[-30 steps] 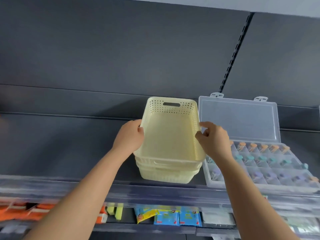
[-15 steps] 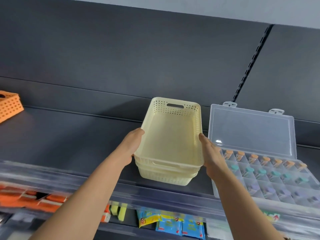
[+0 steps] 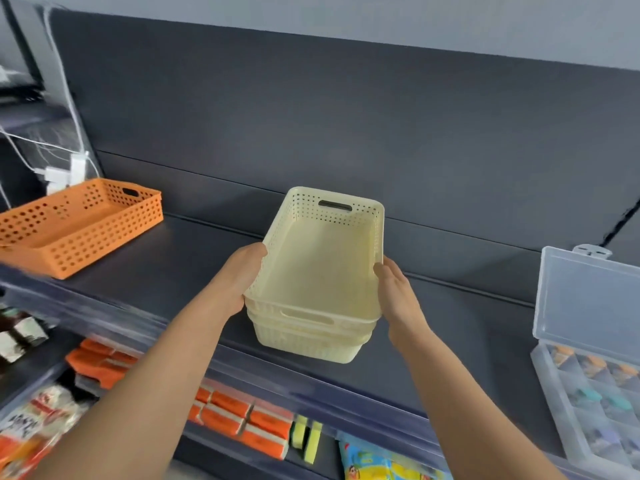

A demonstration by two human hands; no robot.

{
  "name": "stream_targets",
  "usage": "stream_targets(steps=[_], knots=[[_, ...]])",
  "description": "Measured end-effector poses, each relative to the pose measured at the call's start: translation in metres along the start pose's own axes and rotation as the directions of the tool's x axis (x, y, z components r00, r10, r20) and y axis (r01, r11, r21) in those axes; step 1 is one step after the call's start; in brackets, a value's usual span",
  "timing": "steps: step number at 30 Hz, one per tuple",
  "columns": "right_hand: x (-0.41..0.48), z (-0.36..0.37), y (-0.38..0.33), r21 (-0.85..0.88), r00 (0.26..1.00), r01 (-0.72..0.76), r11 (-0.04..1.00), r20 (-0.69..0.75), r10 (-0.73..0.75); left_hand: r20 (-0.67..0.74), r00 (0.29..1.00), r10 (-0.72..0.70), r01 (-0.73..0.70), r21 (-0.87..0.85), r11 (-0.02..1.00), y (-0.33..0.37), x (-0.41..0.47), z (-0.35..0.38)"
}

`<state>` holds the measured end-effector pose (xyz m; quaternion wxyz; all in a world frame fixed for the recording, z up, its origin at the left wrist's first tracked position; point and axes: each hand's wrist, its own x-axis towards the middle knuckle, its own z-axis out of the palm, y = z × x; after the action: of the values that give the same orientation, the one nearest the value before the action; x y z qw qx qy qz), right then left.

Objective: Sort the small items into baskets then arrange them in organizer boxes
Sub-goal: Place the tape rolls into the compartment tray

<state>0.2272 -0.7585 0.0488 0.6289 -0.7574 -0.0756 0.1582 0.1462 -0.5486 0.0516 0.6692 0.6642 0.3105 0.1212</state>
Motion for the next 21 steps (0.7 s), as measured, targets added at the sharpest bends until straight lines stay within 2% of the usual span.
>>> stream_targets(steps=[11, 21], knots=[[0.014, 0.209, -0.029, -0.011, 0.999, -0.041, 0.999, 0.008, 0.042, -0.015, 0.999, -0.034, 0.036, 0.128, 0.991, 0.007, 0.080, -0.196], [0.040, 0.298, -0.043, -0.064, 0.994, -0.029, 0.998, 0.099, 0.035, 0.018, 0.999, 0.029, -0.033, 0.262, 0.964, 0.007, 0.134, -0.281]])
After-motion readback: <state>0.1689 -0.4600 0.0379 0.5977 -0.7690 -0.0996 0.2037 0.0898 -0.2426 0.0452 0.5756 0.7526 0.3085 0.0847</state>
